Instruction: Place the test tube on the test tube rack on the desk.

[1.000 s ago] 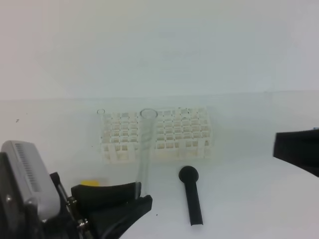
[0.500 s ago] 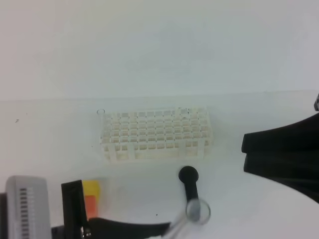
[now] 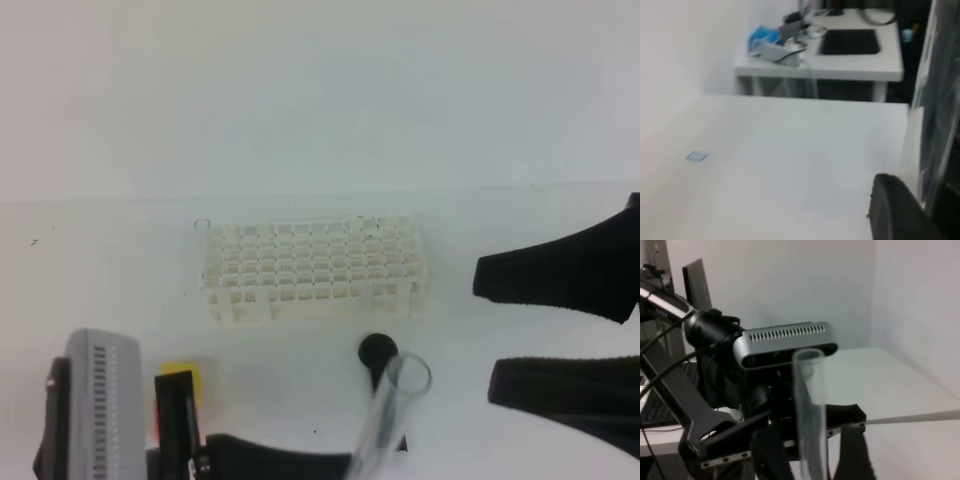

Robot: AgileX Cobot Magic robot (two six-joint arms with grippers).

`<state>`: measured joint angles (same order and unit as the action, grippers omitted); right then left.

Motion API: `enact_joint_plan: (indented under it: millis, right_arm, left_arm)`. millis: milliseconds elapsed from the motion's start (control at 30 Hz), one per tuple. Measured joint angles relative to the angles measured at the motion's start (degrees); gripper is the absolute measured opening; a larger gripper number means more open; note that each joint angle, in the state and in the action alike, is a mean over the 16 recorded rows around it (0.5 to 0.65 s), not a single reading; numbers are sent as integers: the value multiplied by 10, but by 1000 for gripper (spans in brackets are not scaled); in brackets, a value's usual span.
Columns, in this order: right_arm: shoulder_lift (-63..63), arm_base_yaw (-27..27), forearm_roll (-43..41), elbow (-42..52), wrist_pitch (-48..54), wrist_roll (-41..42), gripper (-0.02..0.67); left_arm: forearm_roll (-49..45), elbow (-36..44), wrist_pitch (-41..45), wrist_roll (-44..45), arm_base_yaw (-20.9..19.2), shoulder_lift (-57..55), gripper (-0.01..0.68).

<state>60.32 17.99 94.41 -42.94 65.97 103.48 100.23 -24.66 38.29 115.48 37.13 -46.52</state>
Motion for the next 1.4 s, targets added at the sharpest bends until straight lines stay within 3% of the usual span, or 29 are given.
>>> enact_joint_plan:
  millis: [433,1000,1233,1400]
  right_arm:
    - [0,78,8,-13,-59,25,452]
    - [25,136,14,-45,-124,44,447]
    - [58,162,15,-78,-124,42,335]
    - [75,173,16,-93,-122,37,232]
  left_arm:
    - [4,-22,-3,-39,0,-7,34]
    - [-4,-26,-10,-49,0,-8,48]
    - [0,-26,-22,-54,0,-8,48]
    - [0,-26,-33,-83,0,-8,100]
